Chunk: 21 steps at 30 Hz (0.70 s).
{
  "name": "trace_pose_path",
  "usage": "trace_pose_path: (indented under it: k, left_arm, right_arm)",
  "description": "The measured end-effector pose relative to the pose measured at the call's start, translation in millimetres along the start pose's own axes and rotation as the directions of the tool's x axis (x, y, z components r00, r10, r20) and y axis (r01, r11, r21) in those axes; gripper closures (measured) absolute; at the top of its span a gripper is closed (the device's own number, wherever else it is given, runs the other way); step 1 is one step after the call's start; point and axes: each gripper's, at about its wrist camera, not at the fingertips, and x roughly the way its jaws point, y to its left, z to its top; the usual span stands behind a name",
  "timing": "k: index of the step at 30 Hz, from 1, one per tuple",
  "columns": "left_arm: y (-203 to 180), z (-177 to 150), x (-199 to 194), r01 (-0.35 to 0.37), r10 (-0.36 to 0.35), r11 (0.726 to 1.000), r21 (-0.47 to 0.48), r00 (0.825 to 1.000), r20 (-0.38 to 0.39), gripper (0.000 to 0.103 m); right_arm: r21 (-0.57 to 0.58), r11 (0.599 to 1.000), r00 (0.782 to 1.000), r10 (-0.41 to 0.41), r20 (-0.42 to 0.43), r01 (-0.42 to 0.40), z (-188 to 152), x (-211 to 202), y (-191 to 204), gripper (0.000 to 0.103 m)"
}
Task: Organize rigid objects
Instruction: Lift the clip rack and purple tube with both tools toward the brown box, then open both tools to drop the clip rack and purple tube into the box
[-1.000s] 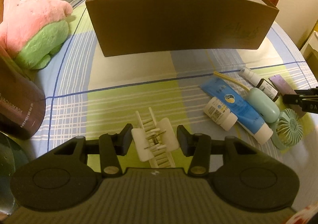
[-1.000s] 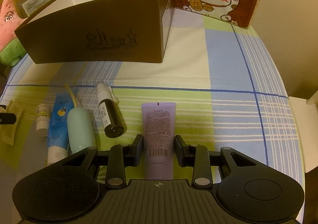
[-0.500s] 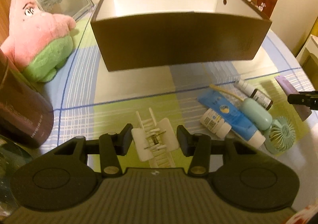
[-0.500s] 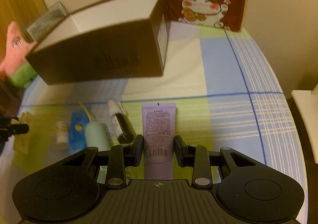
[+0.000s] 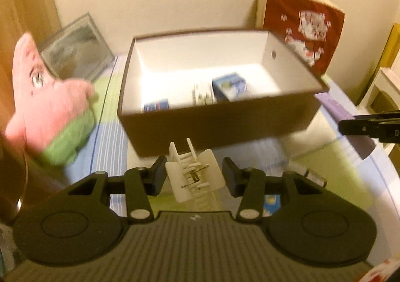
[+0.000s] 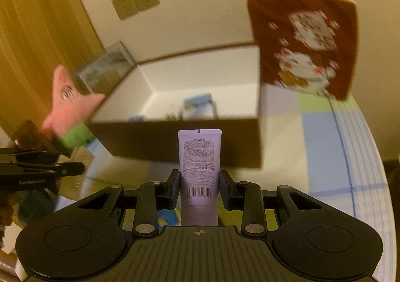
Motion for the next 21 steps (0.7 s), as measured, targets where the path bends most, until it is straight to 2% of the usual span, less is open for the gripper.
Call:
trace_pose_path:
  k: [5,9,15,21]
  left_arm:
    - [3,36,5,0.001,-0.002,1.0,0.006,0.999,0.052,0.058]
    - [4,62,16,0.003,-0.005,1.0,0.022,0.997,0.076,0.058]
    - [6,97,47,-0.022,0.018,0.999,0.045,0.996,0.083,0.058]
    - [13,122,88,-0.042,0.039,0.998,0.056,0.998,0.05,0.058]
  right_arm:
    - [-0.012,0.999,0.999,0.039,0.033,-0.039,34,17,10,0.07]
    - [-0.03,0.999,0.998,0.041,0.055,-0.04,60,32,15,0.07]
    - [-0.047,0.999,0.997,-0.009,0.074,0.012,94,63,11,0.07]
    - [-0.07,0.994,0.996,-0.083,0.039,0.086,117,103,-2,0.07]
